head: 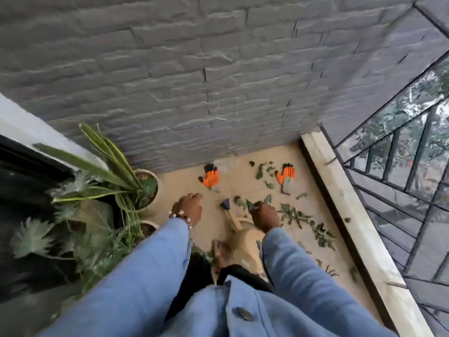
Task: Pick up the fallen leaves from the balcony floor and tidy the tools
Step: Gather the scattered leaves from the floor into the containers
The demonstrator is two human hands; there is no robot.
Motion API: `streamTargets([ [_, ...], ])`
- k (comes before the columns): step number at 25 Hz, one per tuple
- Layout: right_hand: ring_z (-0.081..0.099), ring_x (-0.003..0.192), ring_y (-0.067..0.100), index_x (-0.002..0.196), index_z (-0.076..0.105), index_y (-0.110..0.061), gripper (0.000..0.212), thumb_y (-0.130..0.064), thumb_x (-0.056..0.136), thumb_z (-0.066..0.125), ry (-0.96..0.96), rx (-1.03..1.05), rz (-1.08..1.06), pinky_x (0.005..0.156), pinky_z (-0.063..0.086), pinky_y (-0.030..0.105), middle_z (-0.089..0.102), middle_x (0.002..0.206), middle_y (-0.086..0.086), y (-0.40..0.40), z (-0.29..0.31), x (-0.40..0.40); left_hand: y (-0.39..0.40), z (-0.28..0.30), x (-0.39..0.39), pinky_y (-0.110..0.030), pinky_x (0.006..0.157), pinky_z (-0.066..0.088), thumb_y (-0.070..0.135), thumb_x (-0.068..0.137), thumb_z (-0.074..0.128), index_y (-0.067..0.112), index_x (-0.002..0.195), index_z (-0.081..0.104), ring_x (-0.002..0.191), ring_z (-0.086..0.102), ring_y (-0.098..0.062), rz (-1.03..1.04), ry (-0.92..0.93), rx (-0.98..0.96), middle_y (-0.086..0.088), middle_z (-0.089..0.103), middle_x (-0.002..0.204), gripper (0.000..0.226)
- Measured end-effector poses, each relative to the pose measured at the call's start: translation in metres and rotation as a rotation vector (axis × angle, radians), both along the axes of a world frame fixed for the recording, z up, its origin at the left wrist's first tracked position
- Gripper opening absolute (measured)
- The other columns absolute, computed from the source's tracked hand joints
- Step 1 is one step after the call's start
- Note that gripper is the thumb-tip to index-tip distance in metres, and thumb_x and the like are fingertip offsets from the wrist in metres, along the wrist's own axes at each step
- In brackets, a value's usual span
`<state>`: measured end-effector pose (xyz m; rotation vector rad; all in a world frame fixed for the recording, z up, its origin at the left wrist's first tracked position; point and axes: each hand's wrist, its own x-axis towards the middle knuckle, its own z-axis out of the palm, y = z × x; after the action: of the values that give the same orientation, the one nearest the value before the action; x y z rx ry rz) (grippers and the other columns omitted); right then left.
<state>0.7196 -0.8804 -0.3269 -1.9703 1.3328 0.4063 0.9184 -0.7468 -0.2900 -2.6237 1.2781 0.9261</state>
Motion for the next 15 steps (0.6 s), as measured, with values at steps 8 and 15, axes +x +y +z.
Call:
streamTargets([
  [8,0.055,0.117,0.032,0.125,0.058,-0.011,0.034,-0.028,0.096,0.05,-0.07,0.046,-0.35,0.095,0.043,0.034,0.062,0.124,0.014,-0.068,0.012,0.054,-0.112,0.002,0.076,-0.041,0.095,0.045,0.021,0.094,0.046,0.016,0.127,0.053,0.116,0.054,-0.035,-0.196,0.08,-0.066,-0.014,0.056,0.13,0.035],
  [15,0.057,0.112,0.035,0.118,0.065,-0.007,0.031,-0.024,0.095,0.052,-0.042,0.027,-0.898,0.091,0.044,0.034,0.066,0.118,0.016,-0.078,0.011,0.072,-0.2,-0.01,0.137,-0.035,0.098,0.044,0.016,0.095,0.044,0.014,0.134,0.05,0.121,0.052,-0.033,-0.549,0.128,0.03,-0.015,0.054,0.134,0.039],
])
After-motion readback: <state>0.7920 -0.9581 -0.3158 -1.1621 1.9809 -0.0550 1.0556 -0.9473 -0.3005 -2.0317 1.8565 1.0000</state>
